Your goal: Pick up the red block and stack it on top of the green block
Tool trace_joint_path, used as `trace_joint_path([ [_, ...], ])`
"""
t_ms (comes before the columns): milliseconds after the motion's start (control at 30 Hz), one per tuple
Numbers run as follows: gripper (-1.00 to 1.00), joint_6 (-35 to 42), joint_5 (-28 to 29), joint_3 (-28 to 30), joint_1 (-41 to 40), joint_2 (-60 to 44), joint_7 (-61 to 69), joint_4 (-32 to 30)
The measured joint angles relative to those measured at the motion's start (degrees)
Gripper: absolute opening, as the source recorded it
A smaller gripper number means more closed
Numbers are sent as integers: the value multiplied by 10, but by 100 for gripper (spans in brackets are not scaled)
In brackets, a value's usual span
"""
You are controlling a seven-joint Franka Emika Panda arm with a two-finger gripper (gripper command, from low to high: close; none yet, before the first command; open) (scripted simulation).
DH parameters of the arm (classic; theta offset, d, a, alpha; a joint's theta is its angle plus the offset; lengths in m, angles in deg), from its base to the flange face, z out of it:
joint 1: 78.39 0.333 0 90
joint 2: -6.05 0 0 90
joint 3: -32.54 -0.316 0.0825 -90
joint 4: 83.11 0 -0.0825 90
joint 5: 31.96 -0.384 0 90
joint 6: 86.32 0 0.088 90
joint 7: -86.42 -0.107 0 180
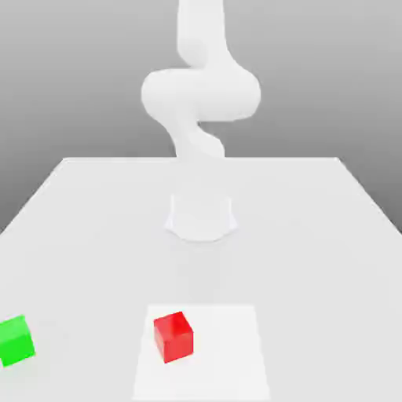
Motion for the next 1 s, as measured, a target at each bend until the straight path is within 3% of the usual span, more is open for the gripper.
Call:
trace_joint_path([
  [367,0,-126,14,55,24,-232,139,-111],
  [667,0,-228,-15,79,23,-420,279,-200],
  [867,0,-327,-67,47,1,-545,330,-193],
  [900,-100,-341,-73,40,-4,-561,334,-191],
  [1000,-100,-340,-72,40,-4,-561,334,-191],
])
